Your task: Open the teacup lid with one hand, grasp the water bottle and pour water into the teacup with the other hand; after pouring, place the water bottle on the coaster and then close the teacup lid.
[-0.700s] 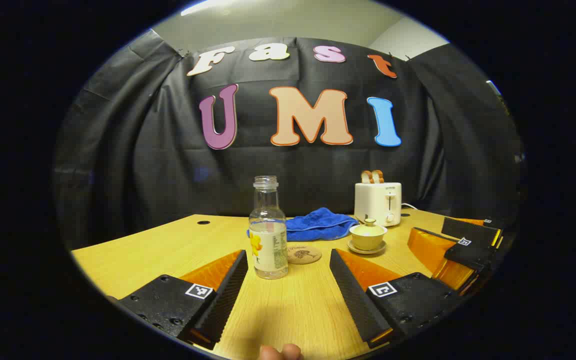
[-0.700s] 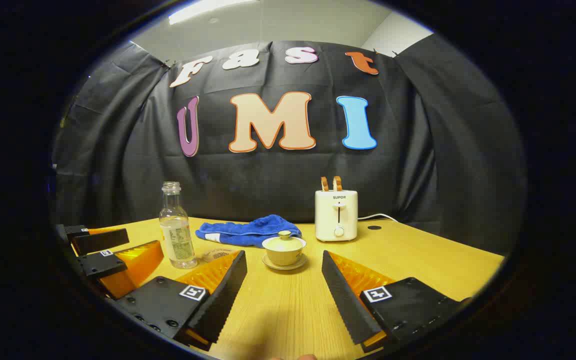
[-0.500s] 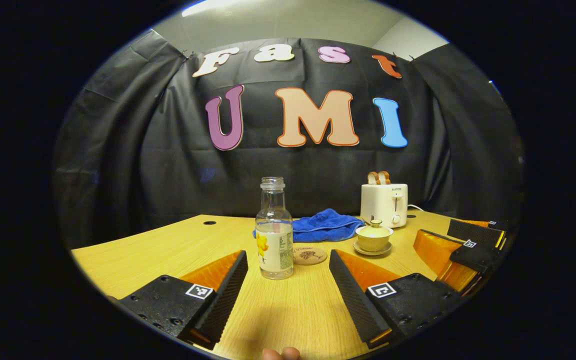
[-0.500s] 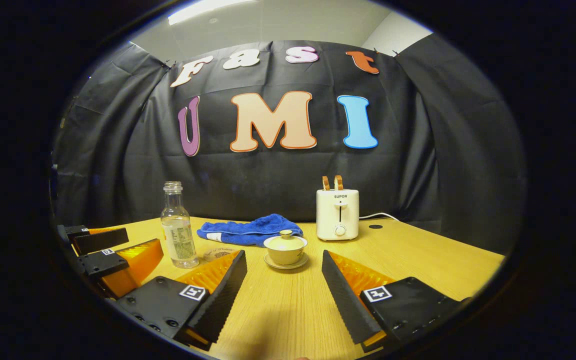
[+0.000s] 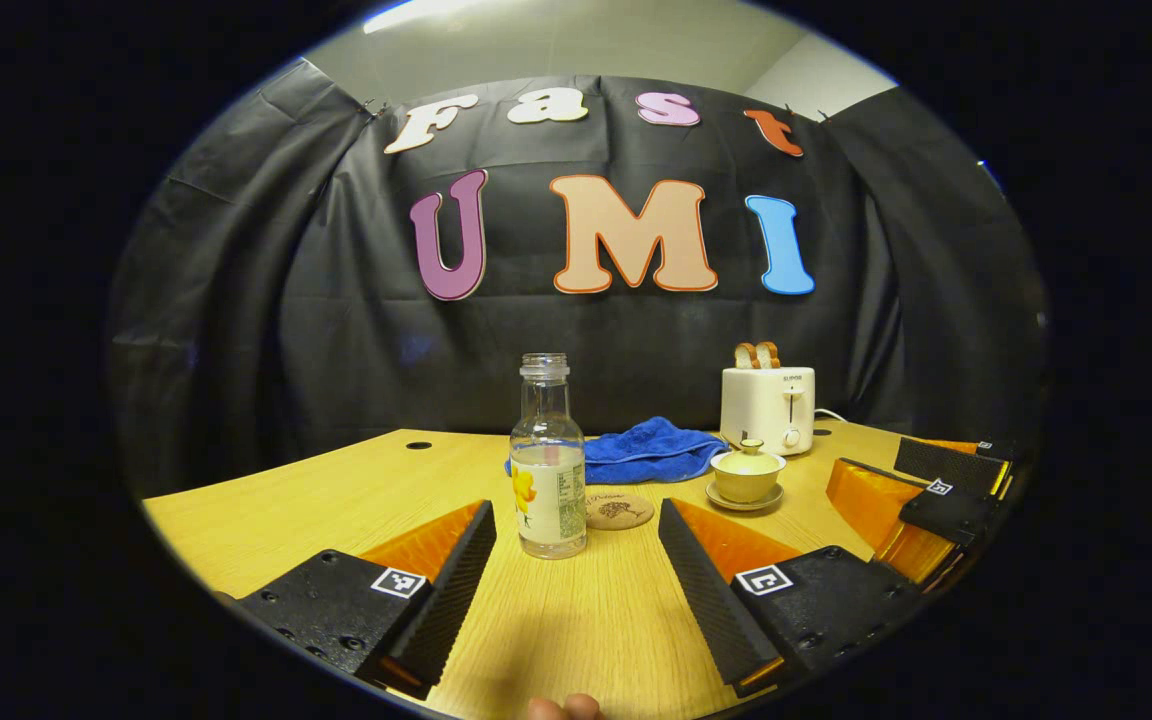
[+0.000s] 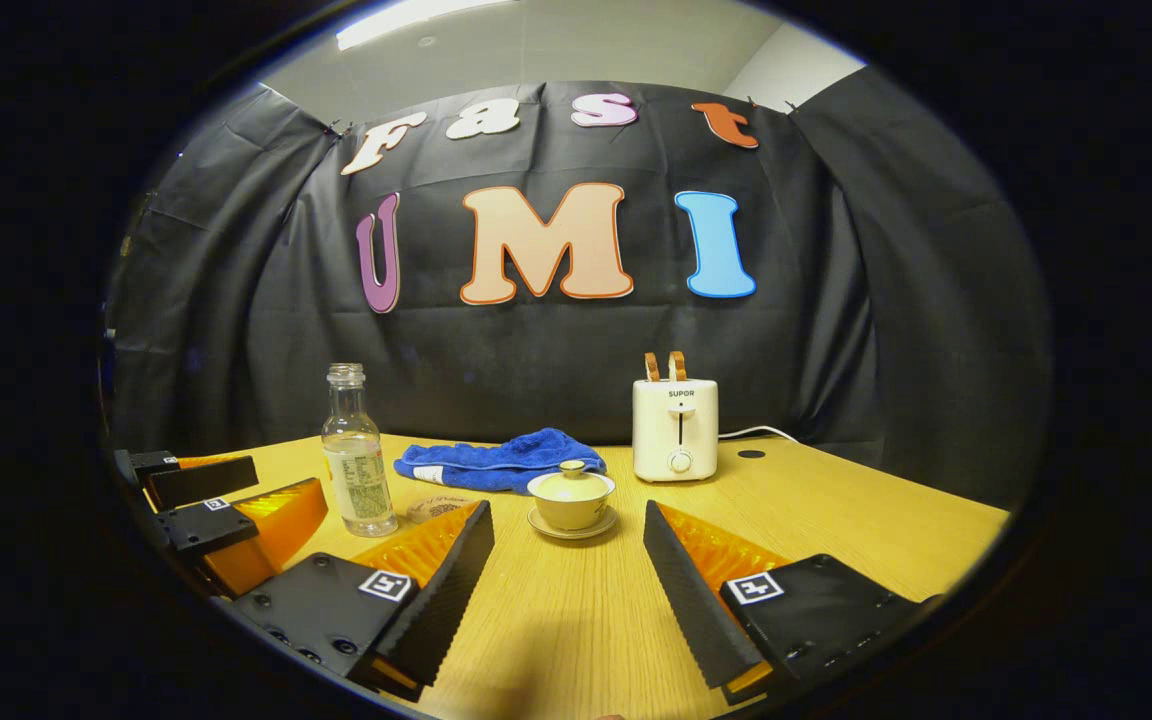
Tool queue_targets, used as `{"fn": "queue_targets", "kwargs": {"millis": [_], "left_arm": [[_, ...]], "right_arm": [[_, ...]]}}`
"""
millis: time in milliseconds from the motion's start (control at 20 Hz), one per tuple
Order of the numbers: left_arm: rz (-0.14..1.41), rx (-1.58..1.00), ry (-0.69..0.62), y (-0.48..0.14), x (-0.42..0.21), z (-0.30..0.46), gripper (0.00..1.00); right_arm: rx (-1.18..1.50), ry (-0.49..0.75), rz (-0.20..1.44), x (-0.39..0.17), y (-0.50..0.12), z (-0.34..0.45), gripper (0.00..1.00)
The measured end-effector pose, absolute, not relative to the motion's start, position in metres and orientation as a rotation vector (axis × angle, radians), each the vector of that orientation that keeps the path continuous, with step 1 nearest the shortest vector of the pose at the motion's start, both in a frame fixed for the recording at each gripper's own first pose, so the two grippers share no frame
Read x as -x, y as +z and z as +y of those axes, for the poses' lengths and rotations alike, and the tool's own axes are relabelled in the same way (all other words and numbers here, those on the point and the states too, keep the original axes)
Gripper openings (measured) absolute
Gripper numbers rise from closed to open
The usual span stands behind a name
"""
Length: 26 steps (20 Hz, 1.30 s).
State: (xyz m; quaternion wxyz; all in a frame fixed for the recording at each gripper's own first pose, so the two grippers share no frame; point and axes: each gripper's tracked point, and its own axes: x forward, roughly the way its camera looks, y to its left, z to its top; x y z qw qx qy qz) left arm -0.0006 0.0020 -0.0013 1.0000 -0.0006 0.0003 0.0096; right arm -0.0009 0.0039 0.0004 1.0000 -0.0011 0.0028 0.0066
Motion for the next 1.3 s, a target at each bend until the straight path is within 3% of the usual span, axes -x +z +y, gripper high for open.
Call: {"fn": "queue_targets", "kwargs": {"millis": [100,200,300,500,950,1200,1250,1300], "left_arm": [[0.0,0.001,0.019,-0.002,0.001,0.003,0.96],[0.0,0.002,0.019,-0.002,0.001,0.002,0.96],[0.0,0.002,0.019,-0.002,0.001,0.002,0.96],[0.0,0.002,0.019,-0.002,0.001,0.002,0.96],[-0.001,0.002,0.019,-0.003,0.001,0.002,0.96],[-0.001,0.002,0.02,-0.003,0.0,0.002,0.96],[-0.001,0.003,0.02,-0.003,0.0,0.002,0.96],[-0.001,0.003,0.02,-0.002,0.0,0.002,0.96]], "right_arm": [[0.002,0.013,0.006,0.001,0.001,0.003,0.97],[0.002,0.013,0.006,0.001,0.0,0.004,0.94],[0.002,0.013,0.006,0.002,0.0,0.003,0.97],[0.002,0.013,0.006,0.002,0.0,0.004,0.94],[0.003,0.02,0.006,0.001,0.002,0.005,0.97],[0.002,0.027,0.004,-0.004,0.001,0.004,0.93],[0.002,0.033,0.005,-0.009,0.001,0.006,0.97],[0.002,0.045,0.007,-0.014,0.0,0.009,0.93]]}}
